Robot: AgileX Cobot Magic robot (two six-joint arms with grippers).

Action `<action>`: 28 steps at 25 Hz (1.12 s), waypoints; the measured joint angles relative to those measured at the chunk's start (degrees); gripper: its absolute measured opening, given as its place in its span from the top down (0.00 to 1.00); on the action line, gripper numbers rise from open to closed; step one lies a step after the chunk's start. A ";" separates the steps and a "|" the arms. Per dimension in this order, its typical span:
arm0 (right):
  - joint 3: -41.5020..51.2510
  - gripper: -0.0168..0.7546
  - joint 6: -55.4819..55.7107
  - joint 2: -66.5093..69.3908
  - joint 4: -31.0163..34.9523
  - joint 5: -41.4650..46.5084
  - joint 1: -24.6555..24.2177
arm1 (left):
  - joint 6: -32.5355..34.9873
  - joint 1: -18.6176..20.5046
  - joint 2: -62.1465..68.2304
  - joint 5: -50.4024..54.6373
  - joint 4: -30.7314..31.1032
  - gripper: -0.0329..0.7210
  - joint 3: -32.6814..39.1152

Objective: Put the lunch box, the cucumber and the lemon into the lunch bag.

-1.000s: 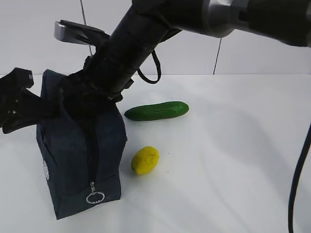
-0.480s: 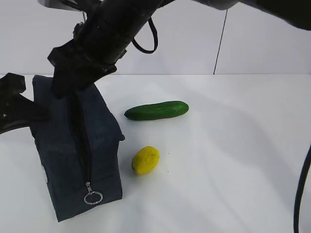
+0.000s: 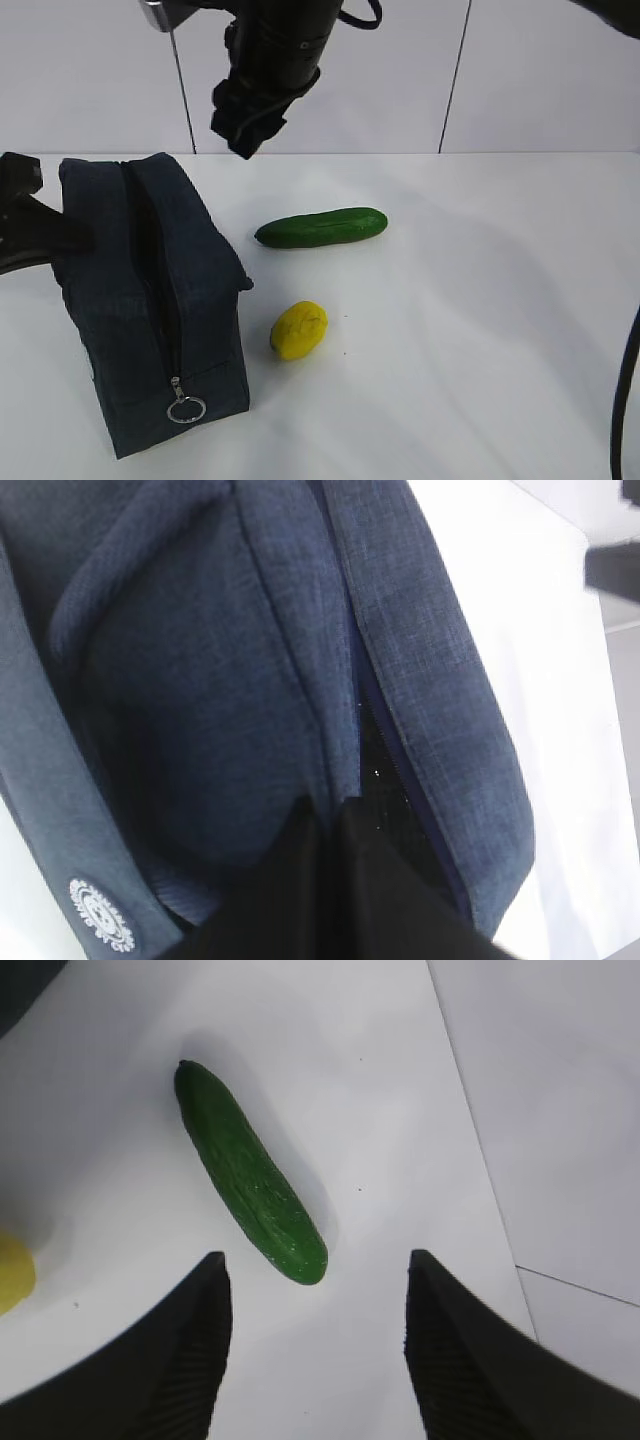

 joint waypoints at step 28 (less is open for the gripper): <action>-0.25 0.42 -34.63 3.31 4.49 0.08 -16.25 | 0.00 0.00 0.00 0.00 1.19 0.96 0.00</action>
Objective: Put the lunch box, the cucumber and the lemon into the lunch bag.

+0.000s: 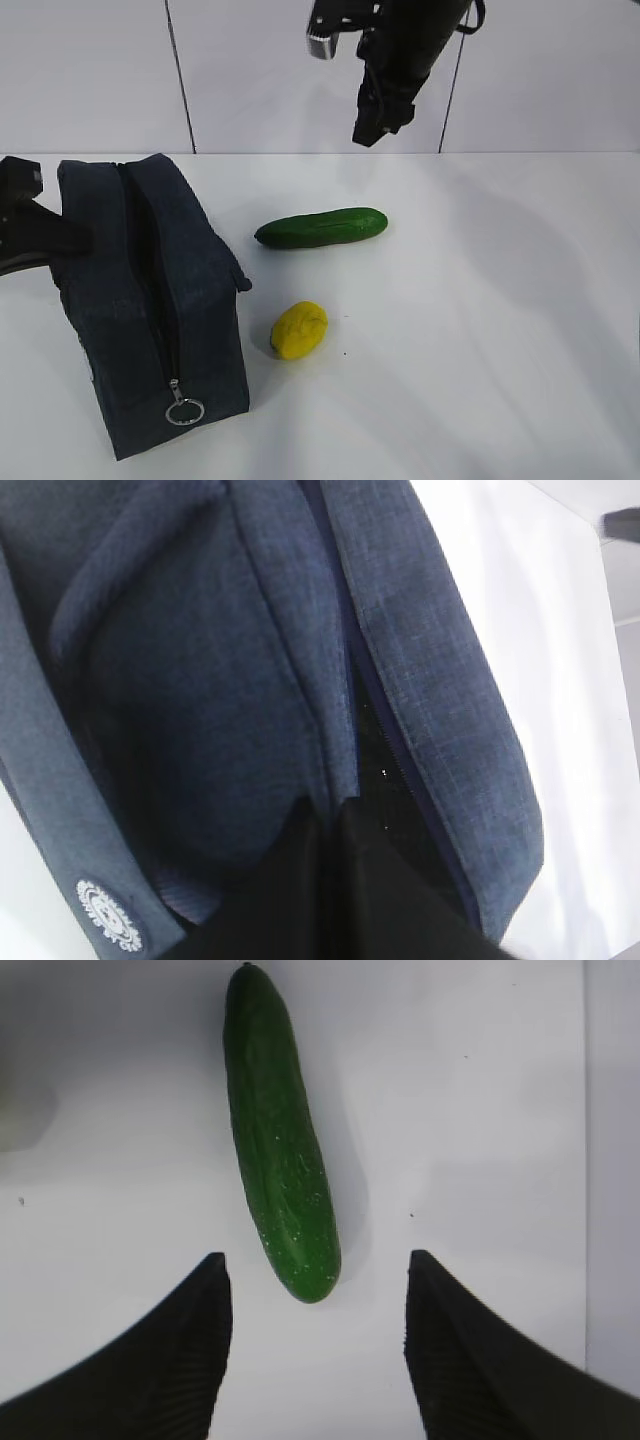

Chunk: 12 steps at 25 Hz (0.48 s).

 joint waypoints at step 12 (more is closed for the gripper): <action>-0.21 0.39 -13.03 8.74 1.88 -2.09 0.00 | 0.00 0.00 0.00 0.00 0.22 0.96 0.00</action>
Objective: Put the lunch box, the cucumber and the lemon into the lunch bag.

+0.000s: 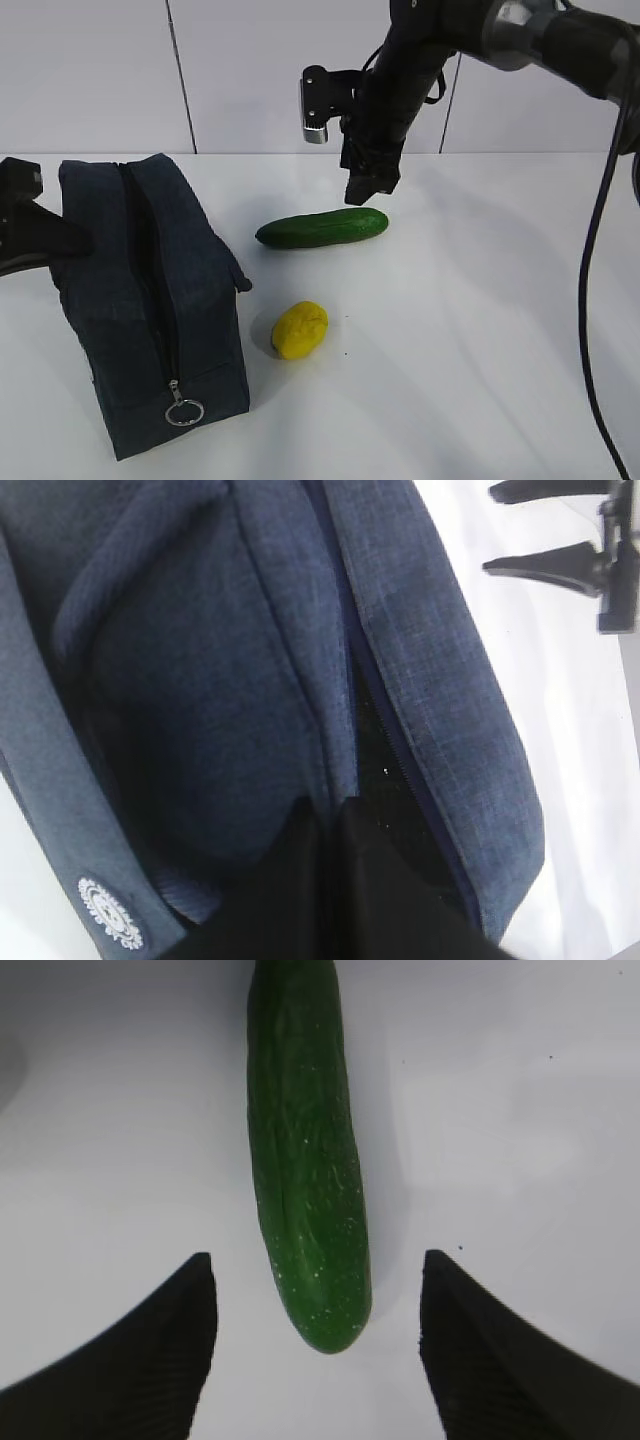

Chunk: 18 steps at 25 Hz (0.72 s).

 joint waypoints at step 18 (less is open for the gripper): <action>0.00 0.22 -1.43 1.06 4.65 -9.98 0.00 | 0.00 0.00 0.00 0.22 0.09 0.96 0.00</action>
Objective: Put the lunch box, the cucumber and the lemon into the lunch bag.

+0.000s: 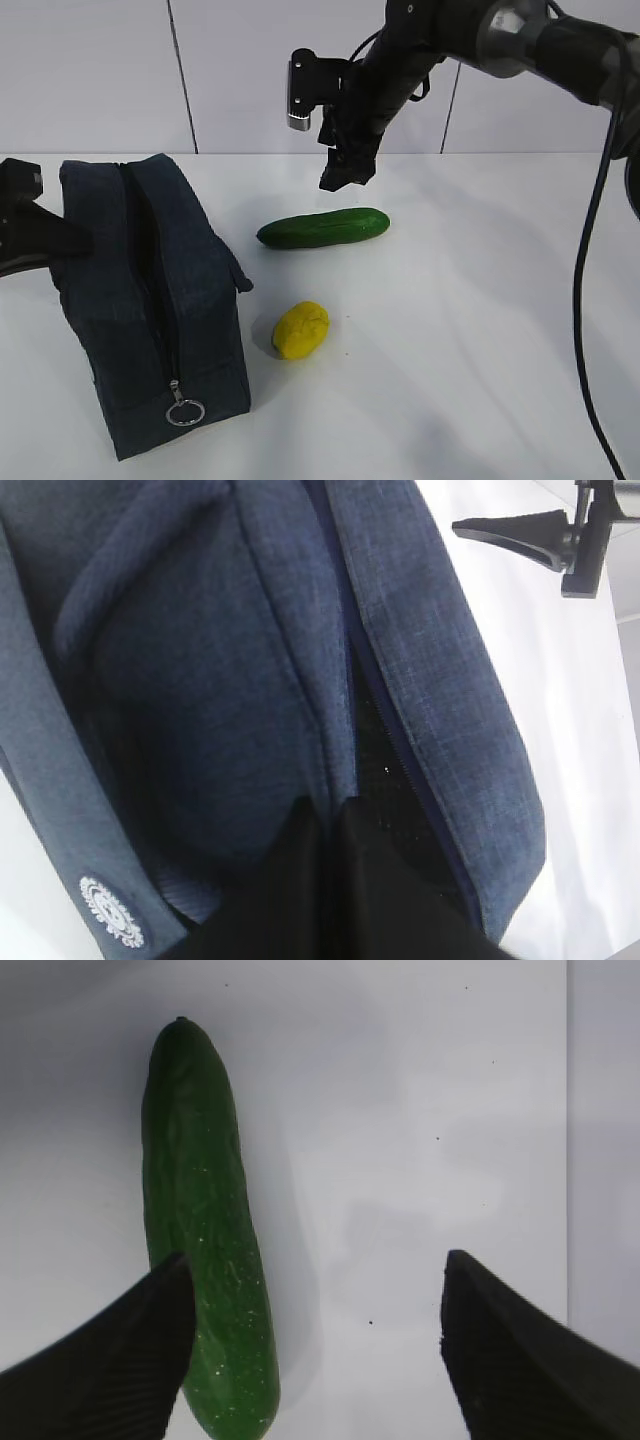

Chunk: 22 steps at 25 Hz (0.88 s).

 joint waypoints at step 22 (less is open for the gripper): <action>-0.08 0.25 -4.75 3.23 7.40 3.09 -0.14 | 0.00 0.00 0.00 1.10 0.43 0.96 0.00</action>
